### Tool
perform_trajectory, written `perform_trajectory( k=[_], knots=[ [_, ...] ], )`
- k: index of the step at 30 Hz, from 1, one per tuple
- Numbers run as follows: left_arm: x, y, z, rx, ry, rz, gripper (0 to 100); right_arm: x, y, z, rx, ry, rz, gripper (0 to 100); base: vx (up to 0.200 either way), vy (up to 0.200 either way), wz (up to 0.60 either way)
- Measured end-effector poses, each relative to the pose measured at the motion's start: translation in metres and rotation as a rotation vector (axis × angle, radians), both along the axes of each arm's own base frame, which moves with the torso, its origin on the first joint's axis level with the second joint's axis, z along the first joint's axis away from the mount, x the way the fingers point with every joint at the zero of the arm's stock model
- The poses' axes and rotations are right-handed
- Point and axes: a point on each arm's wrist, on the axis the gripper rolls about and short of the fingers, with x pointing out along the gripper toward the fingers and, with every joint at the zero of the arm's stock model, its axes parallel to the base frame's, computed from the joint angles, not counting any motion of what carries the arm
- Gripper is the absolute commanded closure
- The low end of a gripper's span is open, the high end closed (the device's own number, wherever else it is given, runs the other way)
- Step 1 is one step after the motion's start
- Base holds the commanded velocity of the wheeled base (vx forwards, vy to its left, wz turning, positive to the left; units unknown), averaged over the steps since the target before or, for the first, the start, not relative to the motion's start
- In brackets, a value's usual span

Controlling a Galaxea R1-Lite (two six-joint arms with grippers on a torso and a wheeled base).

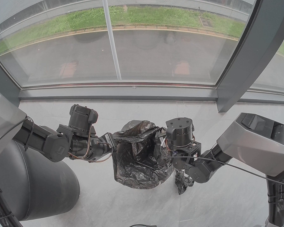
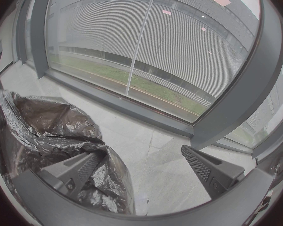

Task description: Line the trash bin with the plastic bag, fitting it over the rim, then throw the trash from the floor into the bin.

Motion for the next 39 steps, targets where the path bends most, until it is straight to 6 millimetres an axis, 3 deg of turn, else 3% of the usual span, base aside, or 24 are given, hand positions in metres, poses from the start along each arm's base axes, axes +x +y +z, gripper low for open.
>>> perform_trajectory(
  k=[9,25,39],
  knots=[
    [0.010,-0.001,-0.014,0.016,-0.007,-0.008,100,0.013,-0.003,0.003,0.062,-0.071,-0.015,0,0.000,0.000,0.00],
    [0.025,0.009,-0.035,0.044,0.029,0.023,100,0.025,-0.005,-0.022,0.089,-0.106,-0.002,0,0.000,0.000,0.00],
    [0.038,0.017,-0.043,0.074,-0.009,0.026,100,0.032,-0.005,-0.026,0.111,-0.136,-0.007,0,0.000,0.000,0.00]
  ],
)
